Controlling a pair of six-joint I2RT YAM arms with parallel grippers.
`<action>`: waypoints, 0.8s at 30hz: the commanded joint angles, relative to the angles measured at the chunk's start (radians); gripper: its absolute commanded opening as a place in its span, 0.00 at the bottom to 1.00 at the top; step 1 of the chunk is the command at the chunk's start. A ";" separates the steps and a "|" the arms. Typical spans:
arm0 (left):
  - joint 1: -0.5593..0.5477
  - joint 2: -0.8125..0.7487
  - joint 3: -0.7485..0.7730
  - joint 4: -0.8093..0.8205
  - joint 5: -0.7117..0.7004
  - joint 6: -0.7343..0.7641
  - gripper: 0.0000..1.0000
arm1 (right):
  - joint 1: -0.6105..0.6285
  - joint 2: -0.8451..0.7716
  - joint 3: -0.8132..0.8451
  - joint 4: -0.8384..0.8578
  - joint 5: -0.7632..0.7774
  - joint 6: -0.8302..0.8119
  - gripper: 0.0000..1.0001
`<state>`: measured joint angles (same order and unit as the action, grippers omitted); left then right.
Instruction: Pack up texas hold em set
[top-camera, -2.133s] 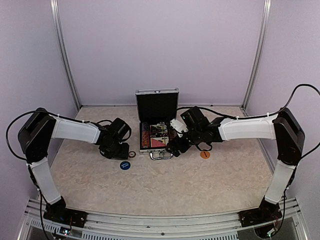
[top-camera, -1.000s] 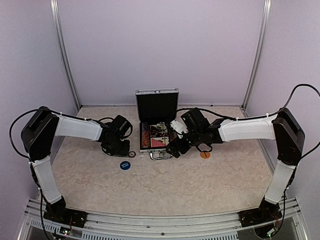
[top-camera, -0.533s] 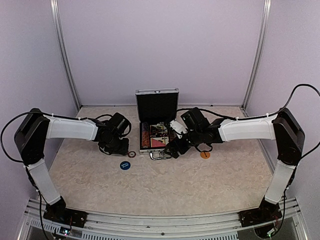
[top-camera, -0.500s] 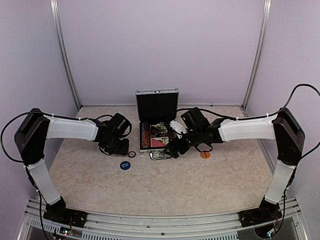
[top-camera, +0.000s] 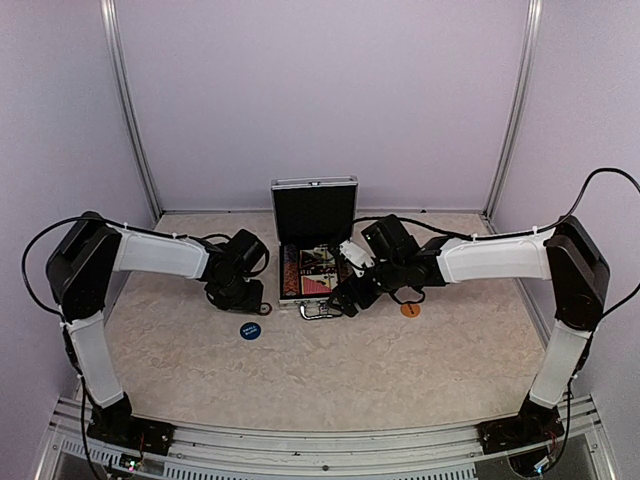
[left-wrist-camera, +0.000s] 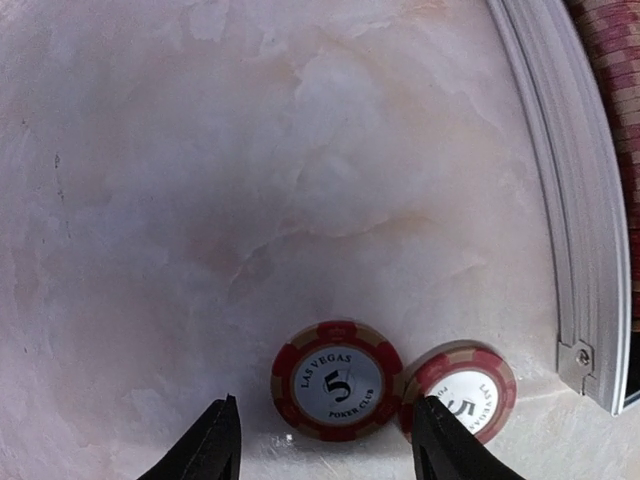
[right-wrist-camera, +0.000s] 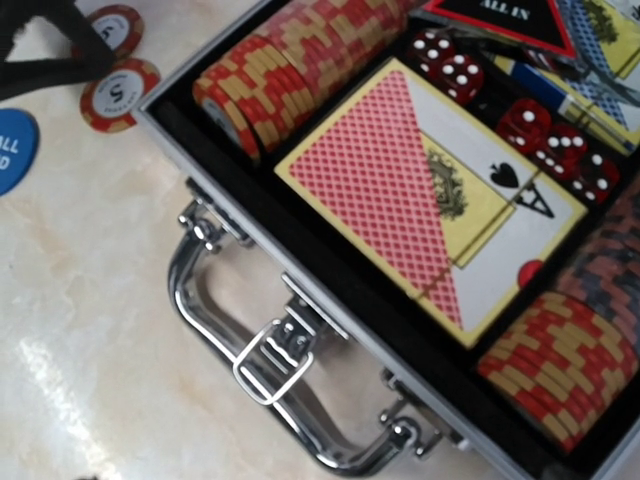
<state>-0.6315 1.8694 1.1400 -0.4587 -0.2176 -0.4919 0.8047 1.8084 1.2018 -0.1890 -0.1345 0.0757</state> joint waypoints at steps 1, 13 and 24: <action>0.009 0.046 0.036 0.011 -0.007 0.012 0.58 | -0.001 -0.003 0.013 0.003 -0.001 0.010 0.96; 0.009 0.045 0.010 -0.029 -0.023 0.009 0.52 | -0.001 0.008 0.013 0.009 -0.006 0.010 0.95; 0.052 0.023 -0.007 0.035 -0.014 -0.026 0.58 | 0.000 0.016 0.019 0.005 -0.012 0.014 0.95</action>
<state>-0.6041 1.9022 1.1599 -0.4271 -0.2199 -0.4973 0.8047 1.8168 1.2018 -0.1886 -0.1387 0.0780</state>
